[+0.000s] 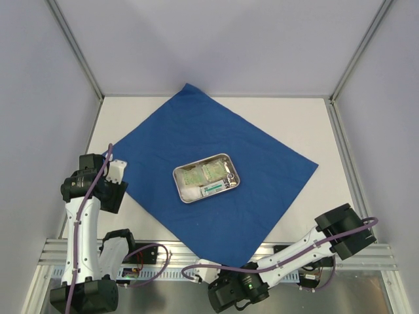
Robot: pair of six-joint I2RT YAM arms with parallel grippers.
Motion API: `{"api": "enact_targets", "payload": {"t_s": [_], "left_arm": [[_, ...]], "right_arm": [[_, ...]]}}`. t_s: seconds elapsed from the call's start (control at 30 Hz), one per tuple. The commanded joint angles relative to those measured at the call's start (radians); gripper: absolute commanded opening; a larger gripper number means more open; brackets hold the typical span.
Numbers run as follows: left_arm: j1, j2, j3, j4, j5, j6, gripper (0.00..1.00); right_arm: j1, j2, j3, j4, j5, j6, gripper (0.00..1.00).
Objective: Prepare the surgical pack
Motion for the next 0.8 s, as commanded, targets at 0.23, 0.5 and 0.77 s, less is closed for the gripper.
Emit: {"api": "enact_targets", "payload": {"t_s": [0.23, 0.5, 0.77], "left_arm": [[-0.002, -0.012, 0.005, -0.023, 0.024, -0.007, 0.64], [-0.002, 0.001, 0.027, -0.018, 0.032, -0.005, 0.64], [-0.002, 0.025, 0.037, -0.005, 0.036, 0.004, 0.64]], "right_arm": [[-0.026, -0.005, 0.023, -0.123, 0.149, 0.103, 0.00], [-0.137, -0.109, 0.091, -0.143, 0.245, -0.007, 0.01], [-0.398, -0.112, 0.168, 0.042, 0.296, -0.346, 0.00]]}}
